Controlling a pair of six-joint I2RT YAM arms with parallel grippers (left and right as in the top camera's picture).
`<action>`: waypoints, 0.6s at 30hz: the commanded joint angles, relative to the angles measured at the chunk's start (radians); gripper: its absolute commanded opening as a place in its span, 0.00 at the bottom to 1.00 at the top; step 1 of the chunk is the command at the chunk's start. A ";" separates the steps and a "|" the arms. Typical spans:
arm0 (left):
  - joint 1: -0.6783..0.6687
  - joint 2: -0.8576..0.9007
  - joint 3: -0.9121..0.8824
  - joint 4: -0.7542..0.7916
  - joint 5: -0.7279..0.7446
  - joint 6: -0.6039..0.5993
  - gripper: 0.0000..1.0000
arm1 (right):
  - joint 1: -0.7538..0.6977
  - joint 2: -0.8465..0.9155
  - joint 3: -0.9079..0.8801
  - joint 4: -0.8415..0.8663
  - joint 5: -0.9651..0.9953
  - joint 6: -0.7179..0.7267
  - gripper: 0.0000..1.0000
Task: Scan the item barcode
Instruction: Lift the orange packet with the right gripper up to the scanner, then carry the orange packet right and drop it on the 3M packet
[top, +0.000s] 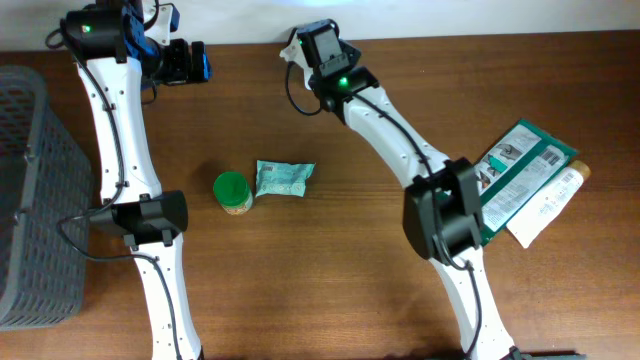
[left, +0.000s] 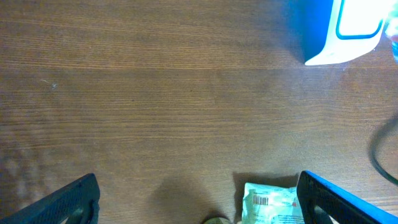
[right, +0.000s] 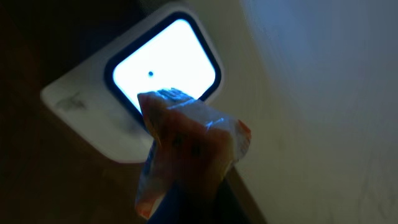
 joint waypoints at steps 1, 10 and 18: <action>0.000 0.006 0.016 -0.002 -0.003 0.005 0.99 | 0.000 -0.212 0.014 -0.101 -0.099 0.257 0.04; 0.000 0.006 0.016 -0.002 -0.003 0.005 0.99 | -0.072 -0.414 0.014 -0.685 -0.242 0.930 0.04; 0.000 0.006 0.016 -0.002 -0.003 0.005 0.99 | -0.286 -0.391 -0.130 -0.971 -0.267 1.044 0.04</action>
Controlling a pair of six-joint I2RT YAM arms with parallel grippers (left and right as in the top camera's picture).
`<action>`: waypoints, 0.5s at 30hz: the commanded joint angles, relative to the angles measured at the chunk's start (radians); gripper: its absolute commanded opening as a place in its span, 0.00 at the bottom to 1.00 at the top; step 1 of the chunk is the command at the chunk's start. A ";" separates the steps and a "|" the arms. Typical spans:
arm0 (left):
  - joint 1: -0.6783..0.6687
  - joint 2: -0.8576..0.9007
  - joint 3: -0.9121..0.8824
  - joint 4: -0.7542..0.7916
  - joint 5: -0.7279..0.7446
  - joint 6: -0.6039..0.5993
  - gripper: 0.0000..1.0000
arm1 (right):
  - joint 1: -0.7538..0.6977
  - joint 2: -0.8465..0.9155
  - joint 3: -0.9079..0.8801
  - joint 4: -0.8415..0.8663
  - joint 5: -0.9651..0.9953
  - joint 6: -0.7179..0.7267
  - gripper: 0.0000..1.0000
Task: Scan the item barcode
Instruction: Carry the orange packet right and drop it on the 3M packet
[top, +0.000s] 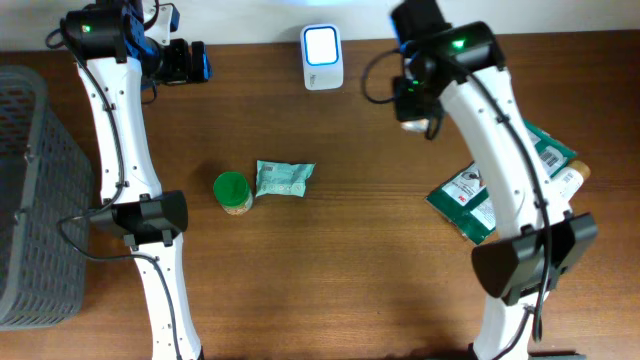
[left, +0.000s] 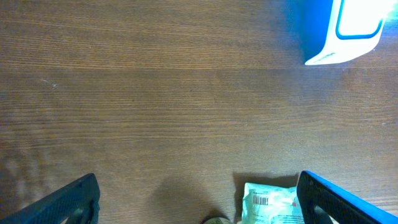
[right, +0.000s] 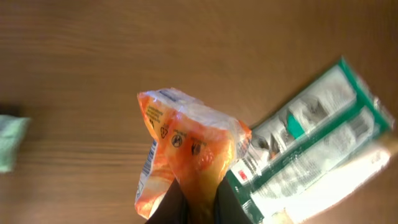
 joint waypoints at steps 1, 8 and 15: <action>0.001 0.006 0.016 -0.002 -0.003 0.005 0.99 | -0.121 0.020 -0.129 0.004 -0.035 0.069 0.04; 0.001 0.006 0.016 -0.002 -0.003 0.005 0.99 | -0.390 0.020 -0.348 0.064 -0.035 0.069 0.04; 0.001 0.006 0.016 -0.002 -0.003 0.005 0.99 | -0.570 0.020 -0.473 0.149 -0.053 0.069 0.05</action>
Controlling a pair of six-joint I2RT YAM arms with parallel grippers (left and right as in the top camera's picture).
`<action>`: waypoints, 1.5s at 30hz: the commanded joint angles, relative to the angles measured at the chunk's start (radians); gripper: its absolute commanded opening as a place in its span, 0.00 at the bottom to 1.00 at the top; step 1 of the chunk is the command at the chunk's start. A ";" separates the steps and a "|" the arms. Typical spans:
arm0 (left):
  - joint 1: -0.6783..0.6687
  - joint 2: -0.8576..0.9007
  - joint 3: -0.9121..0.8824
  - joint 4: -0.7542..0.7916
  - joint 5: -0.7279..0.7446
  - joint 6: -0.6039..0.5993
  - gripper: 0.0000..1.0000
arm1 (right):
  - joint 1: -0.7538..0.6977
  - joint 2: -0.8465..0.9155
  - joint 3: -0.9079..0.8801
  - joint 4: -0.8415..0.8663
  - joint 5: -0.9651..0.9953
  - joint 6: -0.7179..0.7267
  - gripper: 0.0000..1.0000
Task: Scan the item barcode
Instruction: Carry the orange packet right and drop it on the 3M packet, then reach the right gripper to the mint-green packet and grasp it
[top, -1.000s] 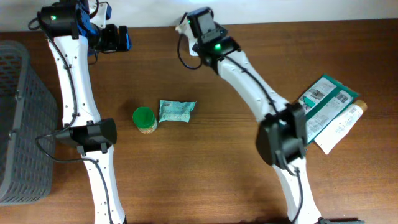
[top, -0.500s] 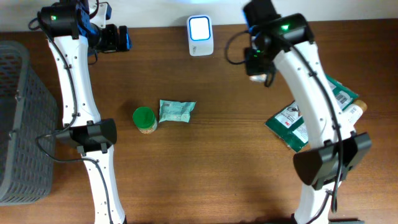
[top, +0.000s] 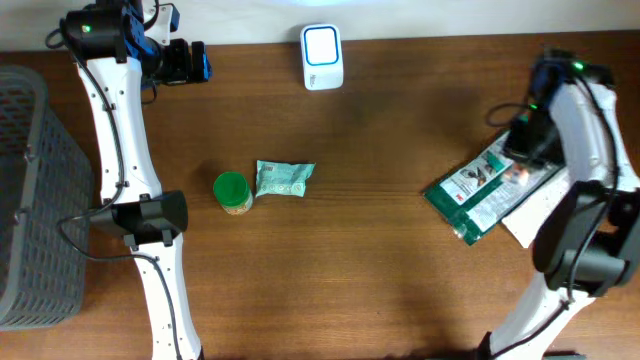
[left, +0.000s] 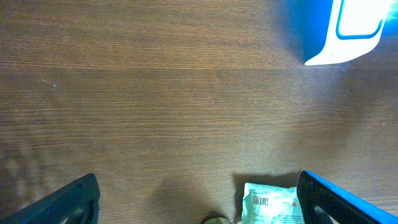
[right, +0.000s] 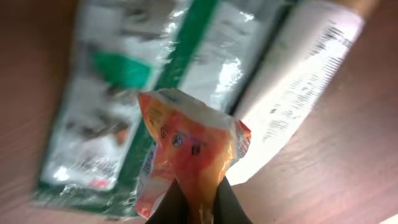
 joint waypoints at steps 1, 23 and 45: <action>0.000 0.006 0.016 -0.002 -0.003 0.005 0.99 | -0.057 0.003 -0.062 0.026 -0.013 0.011 0.14; 0.000 0.006 0.016 -0.002 -0.003 0.005 0.99 | 0.219 0.002 0.138 -0.010 -0.459 -0.072 0.85; 0.000 0.006 0.016 -0.002 -0.003 0.005 0.99 | 0.715 0.252 0.120 0.415 -0.639 0.350 0.79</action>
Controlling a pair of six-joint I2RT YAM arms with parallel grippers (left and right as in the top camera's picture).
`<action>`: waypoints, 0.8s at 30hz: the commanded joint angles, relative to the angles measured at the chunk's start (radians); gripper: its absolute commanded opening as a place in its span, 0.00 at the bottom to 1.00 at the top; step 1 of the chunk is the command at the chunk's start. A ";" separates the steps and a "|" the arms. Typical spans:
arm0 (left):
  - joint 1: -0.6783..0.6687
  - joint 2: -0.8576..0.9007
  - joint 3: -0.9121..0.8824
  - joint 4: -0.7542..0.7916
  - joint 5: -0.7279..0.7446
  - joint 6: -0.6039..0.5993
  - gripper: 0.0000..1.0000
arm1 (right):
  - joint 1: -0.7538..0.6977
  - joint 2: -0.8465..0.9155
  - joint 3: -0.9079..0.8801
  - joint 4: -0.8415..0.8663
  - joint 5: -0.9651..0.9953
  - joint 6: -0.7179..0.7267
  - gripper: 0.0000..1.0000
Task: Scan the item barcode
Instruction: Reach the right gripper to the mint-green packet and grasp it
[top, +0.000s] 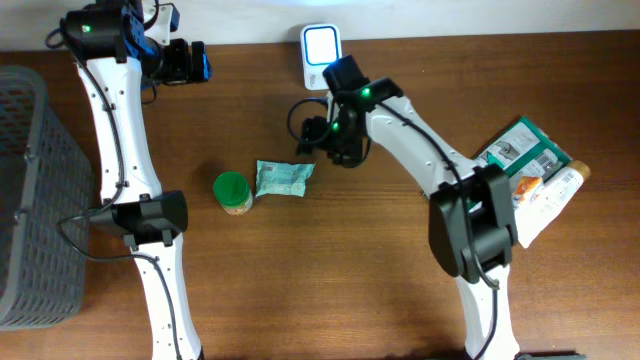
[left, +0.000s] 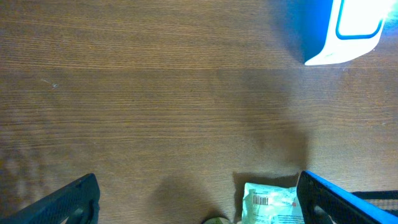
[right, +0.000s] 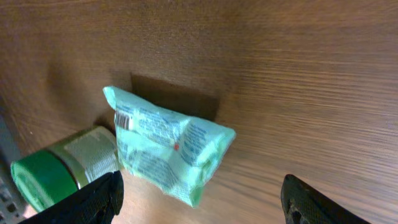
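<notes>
The white scanner (top: 322, 45) stands lit at the table's far edge; its blue-and-white side shows in the left wrist view (left: 345, 31). A teal packet (top: 283, 178) lies mid-table, barcode up (right: 168, 152) (left: 270, 202). My right gripper (top: 325, 145) hovers open just right of and above it (right: 202, 205), nothing between its fingers. An orange packet (top: 527, 187) lies at the far right. My left gripper (top: 190, 62) is open at the far left (left: 199, 202), high over bare wood.
A green-lidded jar (top: 232, 192) touches the teal packet's left side (right: 56, 174). A green package (top: 525, 150) and a white tube (top: 552, 203) lie by the orange packet. A grey basket (top: 30, 200) fills the left edge.
My right gripper held the orange packet over the green package at the right. Now that packet lies there, and the gripper is open beside the teal packet. The left arm is unchanged.
My right gripper first held the orange packet against the lit scanner. Then it held it over the table right of the scanner, then over the green package at the far right. Now the packet is let go there and the open gripper is by the teal packet.
</notes>
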 joint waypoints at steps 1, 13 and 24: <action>0.001 0.006 0.016 -0.002 -0.003 0.005 0.99 | 0.022 0.050 -0.006 0.004 -0.040 0.064 0.79; 0.001 0.006 0.016 -0.002 -0.003 0.005 0.99 | 0.084 0.115 -0.007 0.084 -0.080 0.095 0.64; 0.001 0.006 0.016 -0.002 -0.003 0.005 0.99 | 0.100 0.115 -0.171 0.255 -0.027 0.116 0.34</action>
